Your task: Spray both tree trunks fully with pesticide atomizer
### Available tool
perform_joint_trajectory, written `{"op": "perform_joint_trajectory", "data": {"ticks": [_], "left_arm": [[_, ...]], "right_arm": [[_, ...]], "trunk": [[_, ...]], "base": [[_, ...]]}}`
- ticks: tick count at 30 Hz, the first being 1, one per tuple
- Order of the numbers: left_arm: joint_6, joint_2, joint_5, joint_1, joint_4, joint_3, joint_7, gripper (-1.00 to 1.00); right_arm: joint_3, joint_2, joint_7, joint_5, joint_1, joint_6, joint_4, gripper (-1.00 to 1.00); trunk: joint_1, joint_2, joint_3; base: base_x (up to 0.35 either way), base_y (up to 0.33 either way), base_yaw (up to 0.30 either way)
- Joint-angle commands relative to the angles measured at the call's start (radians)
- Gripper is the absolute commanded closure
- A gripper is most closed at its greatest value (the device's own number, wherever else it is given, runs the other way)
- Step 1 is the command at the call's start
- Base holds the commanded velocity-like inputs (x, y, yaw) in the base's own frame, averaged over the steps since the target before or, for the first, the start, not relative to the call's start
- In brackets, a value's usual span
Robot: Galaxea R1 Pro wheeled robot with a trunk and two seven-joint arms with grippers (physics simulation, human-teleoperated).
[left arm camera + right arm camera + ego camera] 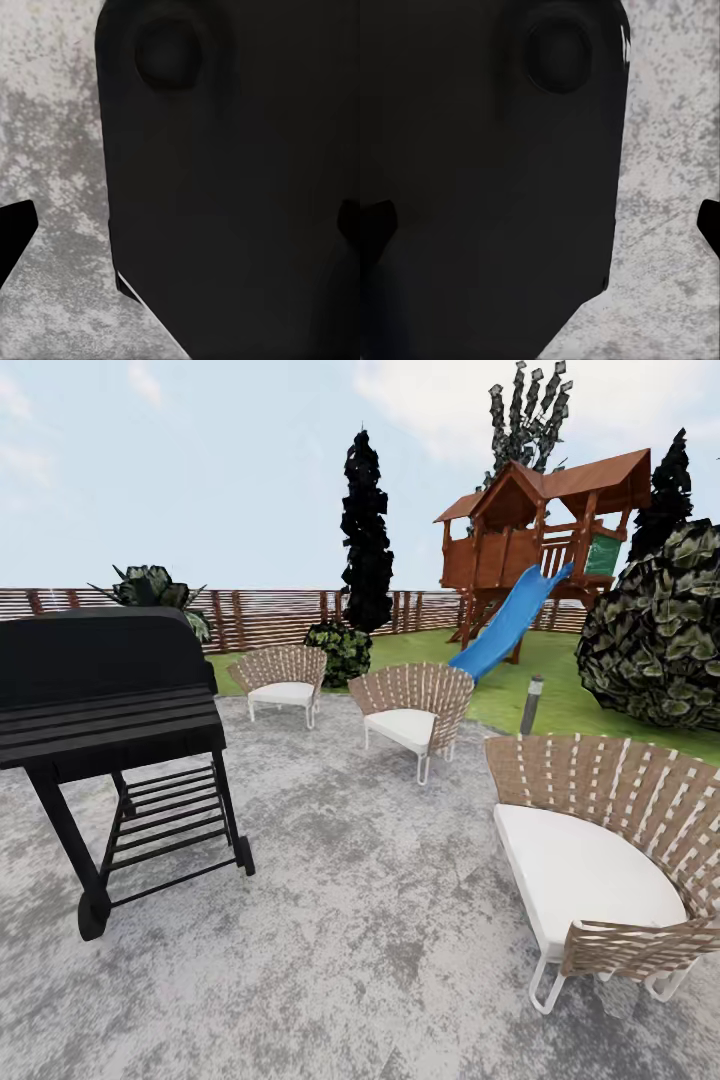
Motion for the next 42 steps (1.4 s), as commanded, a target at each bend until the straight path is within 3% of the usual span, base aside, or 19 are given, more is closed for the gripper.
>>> {"op": "perform_joint_trajectory", "data": {"ticks": [1, 8, 18, 33, 34, 42], "left_arm": [[-0.002, -0.002, 0.000, 0.003, -0.005, -0.001, 0.001, -1.00], [-0.002, -0.002, 0.001, 0.003, -0.005, -0.001, 0.001, -1.00], [-0.008, 0.002, -0.002, 0.001, -0.019, -0.003, 0.002, -1.00], [-0.092, 0.005, -0.009, -0.020, -0.104, -0.006, 0.003, -1.00], [-0.219, 0.003, -0.010, -0.029, -0.144, -0.007, 0.002, -1.00], [-0.224, -0.004, -0.001, -0.063, -0.328, -0.006, 0.003, -1.00]], "right_arm": [[0.006, 0.006, 0.001, 0.000, -0.002, -0.006, -0.006, -1.00], [0.005, 0.043, 0.001, 0.001, -0.002, -0.020, -0.036, -1.00], [0.006, 0.046, -0.003, 0.004, -0.002, -0.076, -0.059, -1.00], [0.001, -0.036, -0.006, 0.003, -0.003, -0.160, -0.115, -1.00], [0.001, -0.099, -0.006, 0.003, -0.003, -0.244, -0.287, -1.00], [0.002, -0.093, -0.004, -0.002, -0.032, -0.244, -0.477, -1.00]], "trunk": [[0.000, 0.000, 0.000], [0.000, 0.000, 0.000], [0.000, 0.000, 0.000], [0.000, 0.000, 0.000], [0.000, 0.000, 0.000], [0.000, 0.000, 0.000]], "base": [[0.000, 0.000, 0.000], [0.000, 0.000, 0.000], [0.000, 0.000, 0.000], [0.000, 0.000, 0.000], [0.000, 0.000, 0.000], [0.000, 0.000, 0.000]]}}
